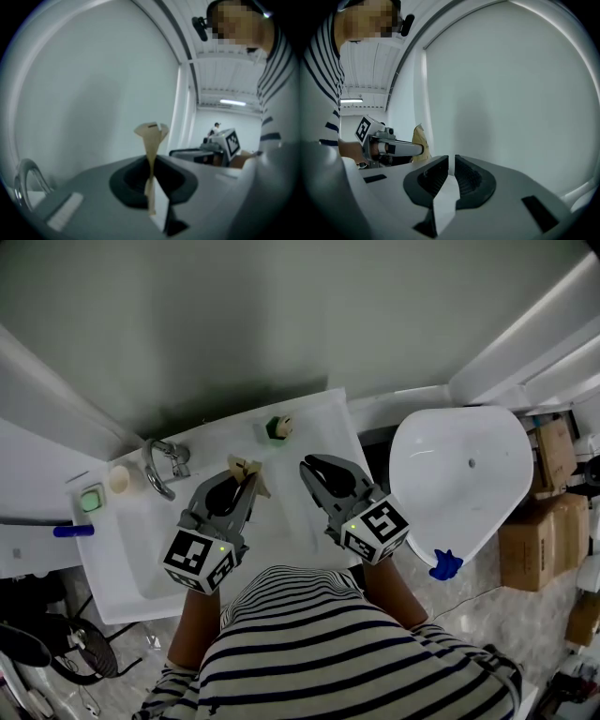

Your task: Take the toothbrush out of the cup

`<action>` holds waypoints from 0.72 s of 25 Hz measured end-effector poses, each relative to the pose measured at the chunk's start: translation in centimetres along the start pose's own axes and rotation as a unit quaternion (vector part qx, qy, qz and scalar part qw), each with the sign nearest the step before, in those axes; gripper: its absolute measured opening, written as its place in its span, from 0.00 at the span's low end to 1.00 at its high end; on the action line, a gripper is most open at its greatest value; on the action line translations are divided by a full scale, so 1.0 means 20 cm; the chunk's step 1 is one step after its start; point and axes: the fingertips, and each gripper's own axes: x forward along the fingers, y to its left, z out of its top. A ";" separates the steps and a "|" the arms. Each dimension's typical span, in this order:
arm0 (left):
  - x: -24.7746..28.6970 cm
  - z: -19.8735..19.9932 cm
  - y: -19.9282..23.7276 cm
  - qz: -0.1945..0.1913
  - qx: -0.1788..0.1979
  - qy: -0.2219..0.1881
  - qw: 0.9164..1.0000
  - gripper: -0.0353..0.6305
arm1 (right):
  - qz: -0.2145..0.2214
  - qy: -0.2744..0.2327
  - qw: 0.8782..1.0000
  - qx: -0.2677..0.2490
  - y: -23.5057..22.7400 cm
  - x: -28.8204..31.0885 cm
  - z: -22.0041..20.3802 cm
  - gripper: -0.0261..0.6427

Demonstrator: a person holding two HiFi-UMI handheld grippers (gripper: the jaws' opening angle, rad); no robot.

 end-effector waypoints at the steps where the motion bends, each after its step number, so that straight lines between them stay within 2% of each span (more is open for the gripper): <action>1: 0.01 -0.01 0.01 -0.001 -0.001 0.001 1.000 0.10 | -0.002 0.001 1.000 0.000 -0.01 0.01 -0.01 0.05; 10: 0.12 -0.07 0.12 -0.009 -0.022 0.013 1.000 0.10 | -0.003 0.027 1.000 0.001 -0.11 0.12 -0.09 0.07; 18: 0.18 -0.14 0.24 -0.012 -0.041 0.020 0.999 0.10 | 0.004 0.052 0.999 0.005 -0.17 0.25 -0.17 0.18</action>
